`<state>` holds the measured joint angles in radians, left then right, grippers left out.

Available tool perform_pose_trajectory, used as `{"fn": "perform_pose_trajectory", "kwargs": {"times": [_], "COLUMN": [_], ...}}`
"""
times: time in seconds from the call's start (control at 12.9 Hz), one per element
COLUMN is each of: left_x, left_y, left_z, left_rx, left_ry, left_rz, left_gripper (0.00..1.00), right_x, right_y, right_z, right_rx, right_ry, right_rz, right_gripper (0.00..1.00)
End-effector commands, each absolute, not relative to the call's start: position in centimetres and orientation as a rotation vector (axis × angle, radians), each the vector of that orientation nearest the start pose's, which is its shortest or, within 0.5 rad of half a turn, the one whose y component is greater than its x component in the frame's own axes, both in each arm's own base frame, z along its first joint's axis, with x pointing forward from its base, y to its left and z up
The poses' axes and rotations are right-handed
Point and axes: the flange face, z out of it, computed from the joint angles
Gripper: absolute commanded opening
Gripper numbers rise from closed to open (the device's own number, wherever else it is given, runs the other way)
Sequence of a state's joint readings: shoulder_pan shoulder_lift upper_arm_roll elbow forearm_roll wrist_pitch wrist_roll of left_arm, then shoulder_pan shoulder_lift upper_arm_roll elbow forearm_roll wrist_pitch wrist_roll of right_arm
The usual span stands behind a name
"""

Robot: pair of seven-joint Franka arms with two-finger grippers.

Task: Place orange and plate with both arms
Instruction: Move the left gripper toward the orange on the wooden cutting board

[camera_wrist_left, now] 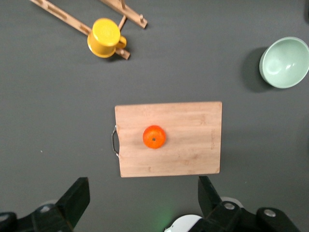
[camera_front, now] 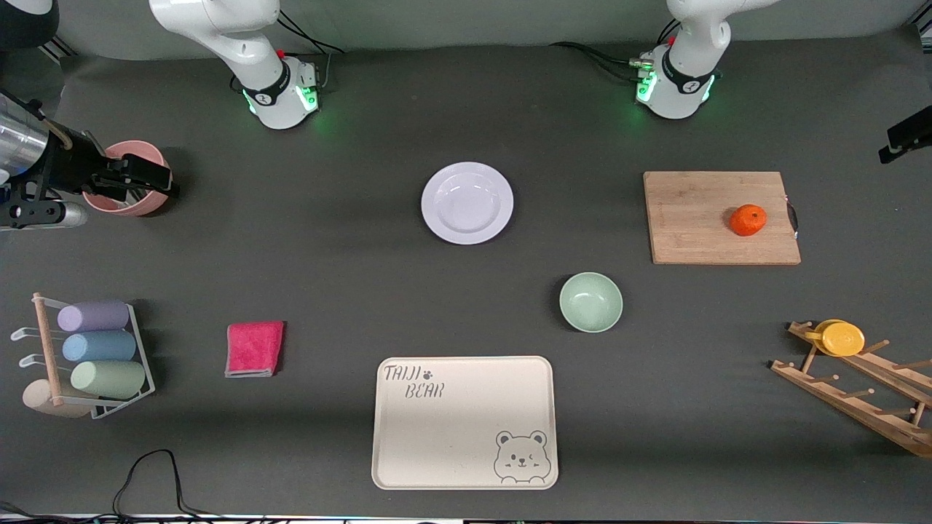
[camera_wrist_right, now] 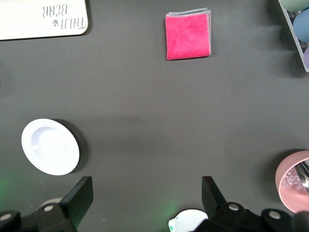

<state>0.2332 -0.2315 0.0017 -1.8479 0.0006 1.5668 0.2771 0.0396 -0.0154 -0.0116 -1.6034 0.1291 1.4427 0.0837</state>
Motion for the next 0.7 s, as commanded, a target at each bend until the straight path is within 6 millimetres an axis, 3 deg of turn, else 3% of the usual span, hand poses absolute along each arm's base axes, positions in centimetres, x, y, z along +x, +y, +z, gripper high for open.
{"fn": "perform_pose_trajectory", "kwargs": {"times": [0.0,0.16,0.39,0.62], "left_x": [40.3,38.6,38.6,39.4], "left_y": [11.4,11.6,11.1,10.6], "left_z": [59.3,58.9,57.8,54.0], "left_rx": [-3.156,-3.168,-3.171,-3.167], "left_ry": [0.057,0.087,0.101,0.126], "left_rz": [0.046,0.07,0.112,0.108], "left_gripper": [1.0,1.0,1.0,1.0], "right_x": [53.5,53.7,53.8,53.8], "right_y": [2.5,2.3,2.3,2.3], "right_z": [61.4,60.9,60.7,60.7], "right_rx": [-3.051,-3.055,-3.055,-3.055], "right_ry": [0.097,0.103,0.104,0.104], "right_rz": [0.236,0.249,0.252,0.252], "right_gripper": [1.0,1.0,1.0,1.0]}}
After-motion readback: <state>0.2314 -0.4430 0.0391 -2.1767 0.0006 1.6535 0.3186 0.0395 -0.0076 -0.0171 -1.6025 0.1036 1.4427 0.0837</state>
